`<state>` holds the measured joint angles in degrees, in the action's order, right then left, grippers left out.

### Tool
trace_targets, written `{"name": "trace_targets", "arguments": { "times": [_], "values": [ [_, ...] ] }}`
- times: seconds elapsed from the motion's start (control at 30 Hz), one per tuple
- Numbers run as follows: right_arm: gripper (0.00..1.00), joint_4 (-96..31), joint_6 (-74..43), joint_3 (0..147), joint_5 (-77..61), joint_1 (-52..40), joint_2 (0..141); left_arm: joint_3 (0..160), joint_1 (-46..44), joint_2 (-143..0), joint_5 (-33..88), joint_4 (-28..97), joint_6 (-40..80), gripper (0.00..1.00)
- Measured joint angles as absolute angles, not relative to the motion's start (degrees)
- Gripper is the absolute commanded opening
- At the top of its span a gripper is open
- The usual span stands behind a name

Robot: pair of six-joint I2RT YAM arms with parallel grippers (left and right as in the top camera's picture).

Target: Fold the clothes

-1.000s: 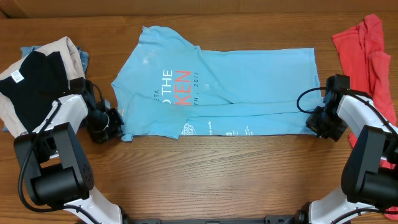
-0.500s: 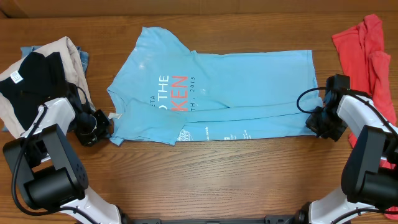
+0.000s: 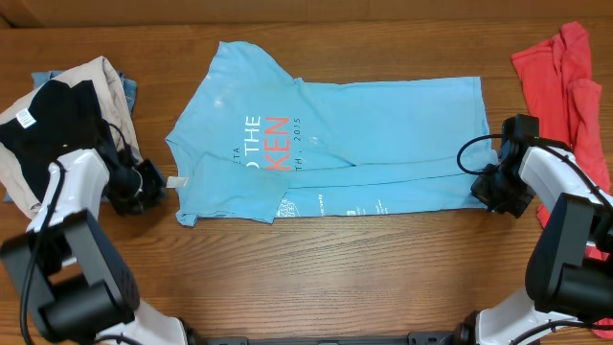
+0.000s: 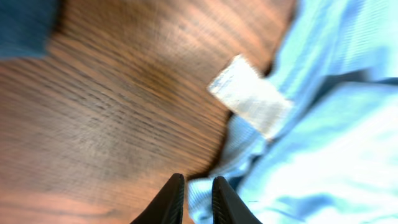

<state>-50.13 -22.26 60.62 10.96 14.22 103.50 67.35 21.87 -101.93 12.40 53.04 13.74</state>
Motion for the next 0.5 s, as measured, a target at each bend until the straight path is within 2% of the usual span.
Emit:
{"name": "trace_targets", "arguments": {
  "times": [0.13, 0.2, 0.27, 0.37, 0.5],
  "values": [
    [0.04, -51.3, -22.3, 60.8, 10.9, 14.2, 103.5, 69.4, 21.9, -97.5, 12.4, 54.8, 13.7, 0.21],
    [0.09, -53.9, -22.3, 61.6, 10.7, 14.2, 103.7, 69.7, 21.9, -95.4, 12.4, 55.2, 13.7, 0.21],
    [0.16, -55.9, -22.4, 63.1, 10.6, 14.2, 103.8, 69.7, 21.9, -93.8, 12.8, 55.3, 13.5, 0.21],
    [0.34, -58.5, -22.4, 67.9, 10.7, 14.2, 103.8, 69.7, 21.7, -91.4, 13.5, 54.5, 12.5, 0.22],
    [0.54, -60.6, -22.4, 75.4, 10.7, 14.2, 103.8, 69.8, 19.6, -88.5, 13.7, 52.1, 10.5, 0.34]
  ]
}}
